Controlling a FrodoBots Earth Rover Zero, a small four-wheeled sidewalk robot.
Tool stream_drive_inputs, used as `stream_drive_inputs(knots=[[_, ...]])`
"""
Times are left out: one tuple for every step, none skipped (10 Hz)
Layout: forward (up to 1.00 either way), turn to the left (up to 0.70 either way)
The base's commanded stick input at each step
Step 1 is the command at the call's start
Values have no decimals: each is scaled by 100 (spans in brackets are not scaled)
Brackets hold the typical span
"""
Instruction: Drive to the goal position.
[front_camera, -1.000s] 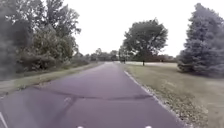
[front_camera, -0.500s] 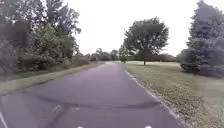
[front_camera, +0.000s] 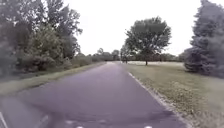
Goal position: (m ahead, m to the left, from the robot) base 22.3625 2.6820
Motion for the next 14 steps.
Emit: stream_drive_inputs(knots=[[70, 1], [70, 1], [70, 1], [70, 1], [70, 1], [70, 1], [70, 1], [70, 1], [70, 1], [70, 1], [70, 1], [70, 1], [70, 1], [70, 0]])
